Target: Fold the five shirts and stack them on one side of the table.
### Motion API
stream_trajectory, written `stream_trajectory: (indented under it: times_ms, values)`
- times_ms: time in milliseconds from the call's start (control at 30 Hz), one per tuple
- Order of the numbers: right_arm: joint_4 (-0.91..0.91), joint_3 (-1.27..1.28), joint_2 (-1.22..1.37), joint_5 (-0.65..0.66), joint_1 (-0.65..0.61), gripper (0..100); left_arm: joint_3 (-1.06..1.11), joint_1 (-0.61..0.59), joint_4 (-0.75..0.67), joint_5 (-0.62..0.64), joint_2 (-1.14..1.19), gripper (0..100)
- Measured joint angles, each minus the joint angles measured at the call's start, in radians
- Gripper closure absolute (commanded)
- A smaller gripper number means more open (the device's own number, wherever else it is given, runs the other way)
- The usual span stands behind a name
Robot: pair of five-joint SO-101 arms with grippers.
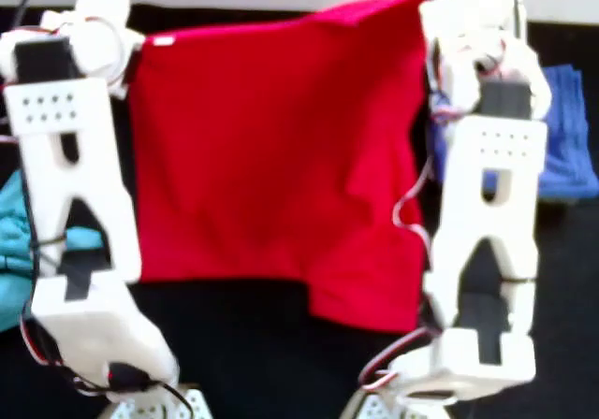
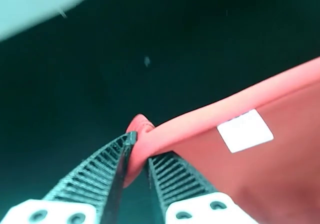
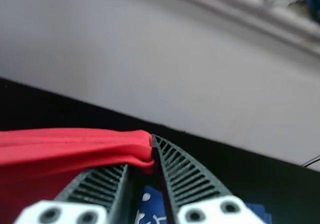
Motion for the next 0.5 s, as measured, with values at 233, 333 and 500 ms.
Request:
stream_trajectory:
  times_ms: [233, 333, 500]
  values:
    - [0.163, -0.003, 0.109, 0.000, -0.040, 99.3, -0.003, 0.000, 0.000, 0.000, 0.163, 99]
    - [0.259, -0.003, 0.118, 0.000, -0.075, 99.3, -0.003, -0.002, 0.000, -0.002, 0.206, 99]
    - [0.408, 0.011, 0.118, 0.000, -0.138, 99.3, -0.003, -0.002, 0.006, -0.002, 0.273, 99]
